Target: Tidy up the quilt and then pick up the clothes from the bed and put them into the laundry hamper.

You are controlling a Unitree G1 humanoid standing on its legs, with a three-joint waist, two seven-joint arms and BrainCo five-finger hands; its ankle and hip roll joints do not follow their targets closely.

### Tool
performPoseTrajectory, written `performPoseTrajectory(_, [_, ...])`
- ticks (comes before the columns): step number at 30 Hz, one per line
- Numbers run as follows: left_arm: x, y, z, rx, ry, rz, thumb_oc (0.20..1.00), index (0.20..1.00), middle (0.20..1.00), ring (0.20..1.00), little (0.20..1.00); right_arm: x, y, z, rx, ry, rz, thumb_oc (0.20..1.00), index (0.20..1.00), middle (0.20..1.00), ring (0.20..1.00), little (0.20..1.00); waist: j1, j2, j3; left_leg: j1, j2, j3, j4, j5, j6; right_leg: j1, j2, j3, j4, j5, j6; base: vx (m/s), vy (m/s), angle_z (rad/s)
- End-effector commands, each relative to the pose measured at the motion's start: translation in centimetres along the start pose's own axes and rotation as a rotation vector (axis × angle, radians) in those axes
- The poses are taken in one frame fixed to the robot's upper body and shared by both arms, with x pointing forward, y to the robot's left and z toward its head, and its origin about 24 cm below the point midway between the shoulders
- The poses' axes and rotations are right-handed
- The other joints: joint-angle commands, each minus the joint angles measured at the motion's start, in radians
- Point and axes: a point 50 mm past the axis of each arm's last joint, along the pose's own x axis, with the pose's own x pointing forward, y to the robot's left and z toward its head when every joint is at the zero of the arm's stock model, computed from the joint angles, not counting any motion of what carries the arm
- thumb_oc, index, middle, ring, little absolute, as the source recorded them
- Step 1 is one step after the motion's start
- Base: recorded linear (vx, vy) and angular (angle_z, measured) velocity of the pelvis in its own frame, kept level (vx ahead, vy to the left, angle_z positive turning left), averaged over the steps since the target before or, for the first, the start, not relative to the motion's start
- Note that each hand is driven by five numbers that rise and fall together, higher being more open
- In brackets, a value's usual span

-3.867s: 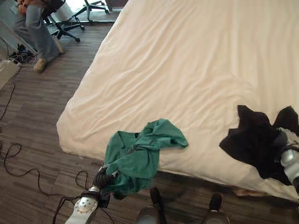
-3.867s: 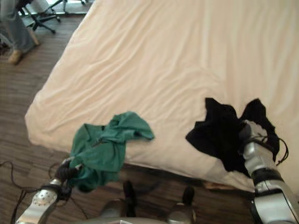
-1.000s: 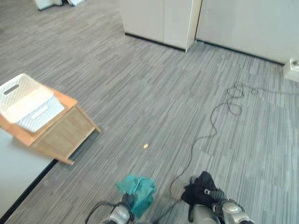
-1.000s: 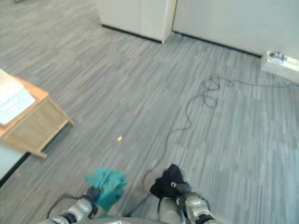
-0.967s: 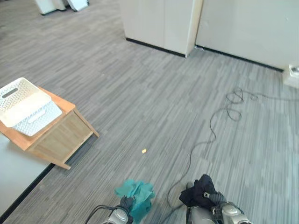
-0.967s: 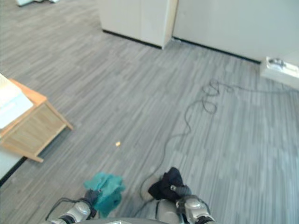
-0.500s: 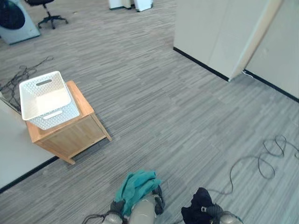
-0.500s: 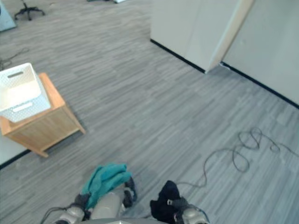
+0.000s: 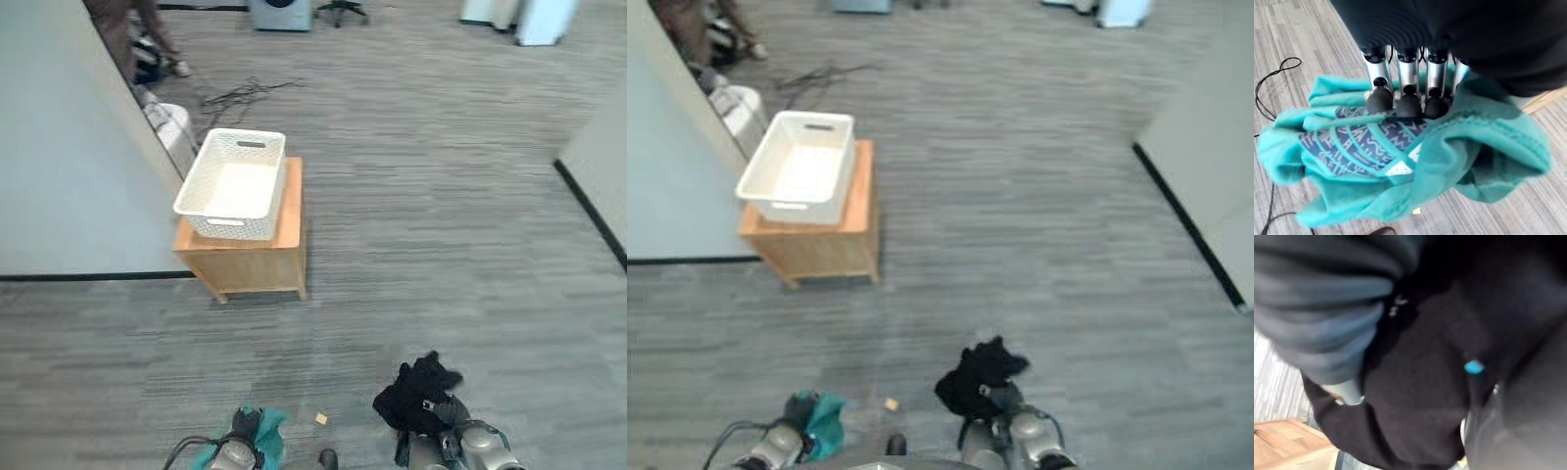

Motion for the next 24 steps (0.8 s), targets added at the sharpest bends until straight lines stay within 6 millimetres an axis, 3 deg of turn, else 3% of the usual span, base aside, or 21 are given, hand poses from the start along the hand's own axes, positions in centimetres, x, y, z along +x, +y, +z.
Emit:
performPoseTrajectory(1, [0.3,0.2,2.3,0.019,-0.096,-0.011,0.2,0.2,0.2,0.2,0.2,-0.4,0.5,-1.8,0.011,0.076,0.034,0.2,0.2,0.2,0.2,0.2,-0.014,-0.028,0.025,0.108,0.125,0.096,0.031,-0.04,-0.105,0.106,-0.023,0.055,-0.016,0.067,0.045,0.52,-0.477,0.92])
performPoseTrajectory(2, [0.2,0.3,1.0,-0.019,-0.055,0.002,0.2,0.2,0.2,0.2,0.2,-0.4,0.2,-2.0,-0.01,0.087,0.031,0.2,0.2,0.2,0.2,0.2,-0.009,-0.019,0.036,-0.016,0.191,0.097,0.319,0.118,-0.123,0.143,0.038,0.073,0.038,0.042,-0.008,0.51,-0.478,0.72])
performPoseTrajectory(3, [0.2,0.3,1.0,-0.019,-0.055,0.002,0.2,0.2,0.2,0.2,0.2,-0.4,0.2,-2.0,-0.01,0.086,0.031,0.2,0.2,0.2,0.2,0.2,-0.01,-0.021,0.032,-0.021,0.189,0.095,0.319,0.12,-0.123,0.139,0.035,0.072,0.038,0.043,-0.008,0.39,-0.507,0.75])
performPoseTrajectory(4, [0.2,0.5,0.8,-0.04,-0.042,0.007,0.2,0.2,0.2,0.2,0.2,-0.4,0.4,-2.0,-0.025,0.082,0.035,0.2,0.2,0.2,0.2,0.2,0.005,-0.032,0.057,-0.127,0.203,0.074,0.519,0.18,-0.107,0.172,0.039,0.053,0.035,0.03,-0.043,0.24,-0.379,0.9])
performPoseTrajectory(5, [0.1,0.6,0.5,-0.061,-0.034,0.015,0.2,0.2,0.2,0.2,0.2,-0.3,0.3,-1.4,-0.027,0.06,0.033,0.2,0.2,0.2,0.2,0.2,0.016,-0.053,0.071,-0.195,0.213,0.096,0.629,0.221,-0.079,0.207,0.036,0.025,0.019,0.022,-0.07,0.38,-0.58,0.63])
performPoseTrajectory(6, [0.2,1.1,0.4,-0.071,-0.029,0.028,0.2,0.2,0.2,0.2,0.2,0.0,0.0,-0.4,-0.042,0.033,0.031,0.2,0.2,0.2,0.2,0.2,0.036,-0.068,0.096,-0.278,0.233,0.121,0.747,0.212,-0.054,0.264,0.045,-0.004,0.0,0.01,-0.101,0.55,-0.561,0.25])
performPoseTrajectory(7, [0.2,1.3,0.1,-0.087,-0.02,0.027,0.2,0.2,0.2,0.2,0.2,0.2,0.1,0.1,-0.093,0.023,0.042,0.2,0.2,0.2,0.2,0.2,0.067,-0.077,0.102,-0.338,0.217,0.207,0.754,0.157,-0.063,0.342,0.051,-0.034,-0.047,-0.019,-0.106,0.41,-0.371,-0.11])
performPoseTrajectory(9, [0.2,1.4,0.1,-0.087,-0.02,0.027,0.2,0.2,0.2,0.2,0.2,0.2,0.1,0.2,-0.093,0.023,0.043,0.2,0.2,0.2,0.2,0.2,0.066,-0.081,0.101,-0.338,0.213,0.209,0.75,0.16,-0.062,0.34,0.047,-0.034,-0.048,-0.018,-0.105,0.3,-0.13,0.19])
performPoseTrajectory(11, [0.1,1.4,-0.5,-0.129,-0.006,0.008,0.2,0.2,0.2,0.2,0.2,0.3,-0.6,0.1,-0.146,0.03,0.047,0.2,0.2,0.2,0.2,0.2,0.093,-0.073,0.087,-0.414,0.171,0.34,0.559,0.142,-0.077,0.444,0.067,-0.062,-0.083,-0.073,-0.1,0.56,-0.095,0.17])
performPoseTrajectory(12, [-0.1,1.0,-1.2,-0.173,0.018,0.001,0.2,0.2,0.2,0.2,0.2,-1.1,-1.9,-3.3,-0.22,0.052,0.052,0.2,0.2,0.2,0.2,0.2,0.065,-0.081,0.086,-0.408,0.178,0.426,0.463,0.154,-0.08,0.458,0.084,-0.056,-0.081,-0.089,-0.097,0.38,0.009,0.21])
performPoseTrajectory(13, [-0.1,0.9,-1.3,-0.171,0.02,-0.001,0.2,0.2,0.2,0.2,0.2,-1.1,-1.9,-3.5,-0.22,0.055,0.052,0.2,0.2,0.2,0.2,0.2,0.066,-0.08,0.087,-0.399,0.174,0.416,0.473,0.131,-0.091,0.472,0.081,-0.055,-0.083,-0.102,-0.091,0.53,0.096,0.32])
performPoseTrajectory(14, [-0.2,0.1,-1.6,-0.188,0.046,-0.011,0.2,0.2,0.2,0.2,0.2,-0.1,0.8,-0.4,-0.226,-0.007,0.062,0.2,0.2,0.2,0.2,0.2,0.054,-0.057,0.064,-0.375,0.157,0.574,0.264,0.181,-0.103,0.522,0.1,-0.093,-0.083,-0.144,-0.087,0.59,0.14,0.08])
performPoseTrajectory(15, [-0.3,-0.4,-1.9,-0.196,0.065,-0.016,0.2,0.2,0.2,0.2,0.2,0.0,1.4,0.3,-0.218,-0.016,0.064,0.2,0.2,0.2,0.2,0.2,0.043,-0.042,0.043,-0.362,0.181,0.669,0.193,0.21,-0.115,0.545,0.127,-0.114,-0.083,-0.168,-0.084,0.78,0.167,0.09])
performPoseTrajectory(16, [-0.4,-0.8,-2.2,-0.199,0.081,-0.023,0.2,0.2,0.2,0.2,0.2,0.1,1.5,0.5,-0.212,-0.011,0.06,0.2,0.2,0.2,0.2,0.2,0.044,-0.037,0.029,-0.329,0.172,0.721,0.129,0.23,-0.112,0.572,0.138,-0.136,-0.075,-0.184,-0.082,0.45,0.083,0.16])
performPoseTrajectory(17, [-0.5,-0.8,-2.2,-0.199,0.082,-0.023,0.2,0.2,0.2,0.2,0.2,0.1,1.5,0.5,-0.212,-0.011,0.06,0.2,0.2,0.2,0.2,0.2,0.044,-0.037,0.03,-0.325,0.168,0.722,0.122,0.233,-0.111,0.573,0.136,-0.136,-0.075,-0.184,-0.081,0.7,0.146,0.44])
performPoseTrajectory(18, [-0.6,-0.9,-2.7,-0.186,0.095,-0.028,0.2,0.2,0.2,0.2,0.2,0.0,1.8,-0.1,-0.173,0.011,0.074,0.2,0.2,0.2,0.2,0.2,0.062,-0.047,-0.006,-0.276,0.096,0.671,0.06,0.197,-0.051,0.577,0.14,-0.169,0.032,-0.164,-0.055,0.6,0.153,0.48])
performPoseTrajectory(19, [-0.6,-0.8,-2.8,-0.178,0.095,-0.026,0.2,0.2,0.2,0.2,0.2,-0.1,2.1,-0.3,-0.155,0.013,0.084,0.2,0.2,0.2,0.2,0.2,0.06,-0.053,-0.009,-0.259,0.06,0.629,0.045,0.184,-0.027,0.546,0.138,-0.175,0.146,-0.138,-0.023,0.78,0.223,0.58])
performPoseTrajectory(21, [-0.6,-0.1,-3.2,-0.144,0.099,-0.008,0.2,0.2,0.2,0.2,0.2,-0.4,2.9,-0.5,-0.111,-0.003,0.126,0.2,0.2,0.2,0.2,0.2,0.04,-0.058,0.0,-0.187,0.025,0.603,-0.002,0.15,0.006,0.451,0.131,-0.169,0.422,-0.027,0.084,0.42,0.171,0.72])
performPoseTrajectory(22, [-0.6,-0.1,-3.2,-0.144,0.099,-0.008,0.2,0.2,0.2,0.2,0.2,-0.4,2.9,-0.4,-0.111,-0.004,0.126,0.2,0.2,0.2,0.2,0.2,0.039,-0.059,-0.001,-0.187,0.022,0.603,-0.004,0.15,0.008,0.447,0.129,-0.169,0.429,-0.03,0.084,0.41,0.07,0.91])
performPoseTrajectory(23, [-0.5,0.4,-2.9,-0.156,0.087,0.021,0.2,0.2,0.2,0.2,0.2,-0.4,3.0,0.0,-0.069,-0.026,0.137,0.2,0.2,0.2,0.2,0.2,0.013,-0.039,0.019,-0.122,0.039,0.555,-0.041,0.144,0.014,0.312,0.119,-0.136,0.638,0.022,0.089,0.24,0.001,0.87])
performPoseTrajectory(24, [-0.5,0.4,-2.8,-0.157,0.087,0.021,0.2,0.2,0.2,0.2,0.2,-0.4,3.0,0.0,-0.069,-0.026,0.136,0.2,0.2,0.2,0.2,0.2,0.012,-0.04,0.018,-0.123,0.036,0.554,-0.041,0.143,0.015,0.308,0.116,-0.137,0.644,0.02,0.089,0.52,-0.031,1.31])
